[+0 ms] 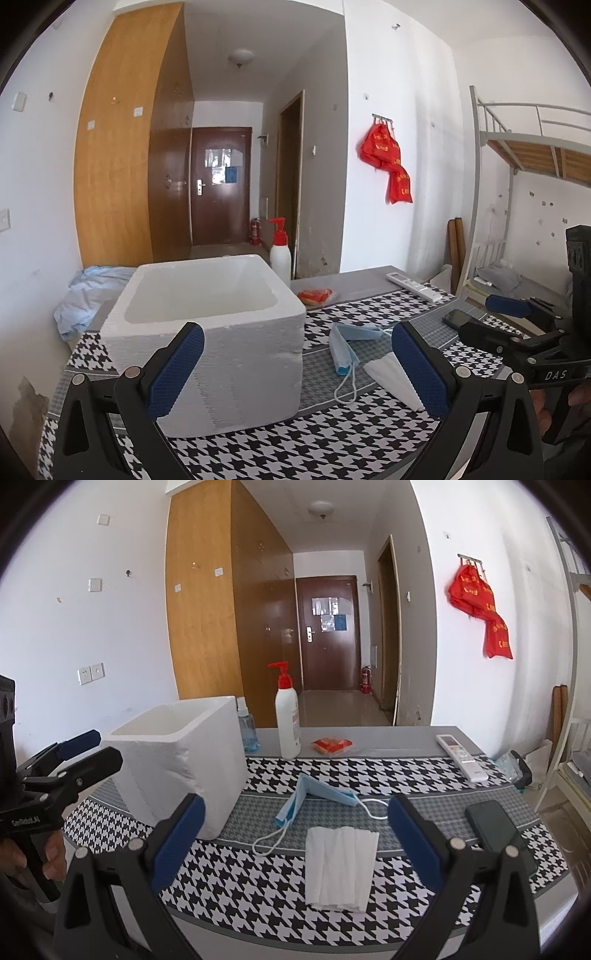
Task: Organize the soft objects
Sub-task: 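Move both tools away from the foam box toward the masks on the table, then lower the open left gripper over the blue face mask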
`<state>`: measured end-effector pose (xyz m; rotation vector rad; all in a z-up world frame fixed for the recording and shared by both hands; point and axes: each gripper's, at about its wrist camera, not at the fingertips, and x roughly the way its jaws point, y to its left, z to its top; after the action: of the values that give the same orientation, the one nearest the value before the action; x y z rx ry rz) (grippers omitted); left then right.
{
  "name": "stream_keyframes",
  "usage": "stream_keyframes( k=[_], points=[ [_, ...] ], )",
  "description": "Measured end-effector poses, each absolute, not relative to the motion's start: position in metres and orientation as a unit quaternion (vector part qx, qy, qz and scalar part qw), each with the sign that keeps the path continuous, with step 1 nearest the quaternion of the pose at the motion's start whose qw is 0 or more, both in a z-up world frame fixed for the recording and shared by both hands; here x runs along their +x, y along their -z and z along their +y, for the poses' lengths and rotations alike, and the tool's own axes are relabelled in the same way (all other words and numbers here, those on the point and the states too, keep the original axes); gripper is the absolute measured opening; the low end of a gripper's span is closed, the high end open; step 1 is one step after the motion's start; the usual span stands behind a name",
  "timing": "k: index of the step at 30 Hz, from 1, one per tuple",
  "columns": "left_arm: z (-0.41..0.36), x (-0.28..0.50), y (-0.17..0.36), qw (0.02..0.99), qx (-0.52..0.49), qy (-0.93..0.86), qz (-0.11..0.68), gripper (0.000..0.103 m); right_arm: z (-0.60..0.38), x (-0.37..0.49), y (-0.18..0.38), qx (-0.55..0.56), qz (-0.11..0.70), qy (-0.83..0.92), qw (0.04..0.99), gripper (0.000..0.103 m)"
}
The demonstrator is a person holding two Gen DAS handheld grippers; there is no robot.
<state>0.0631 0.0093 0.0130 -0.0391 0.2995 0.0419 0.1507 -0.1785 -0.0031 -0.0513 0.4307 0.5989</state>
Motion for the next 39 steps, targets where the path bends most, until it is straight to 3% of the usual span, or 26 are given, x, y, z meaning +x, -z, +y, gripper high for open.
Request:
stream_keyframes(
  k=[39],
  points=[
    [-0.052, 0.099, -0.004, 0.981, 0.003, 0.053, 0.185, 0.102, -0.239, 0.151, 0.018, -0.009, 0.229, -0.226, 0.947, 0.101]
  ],
)
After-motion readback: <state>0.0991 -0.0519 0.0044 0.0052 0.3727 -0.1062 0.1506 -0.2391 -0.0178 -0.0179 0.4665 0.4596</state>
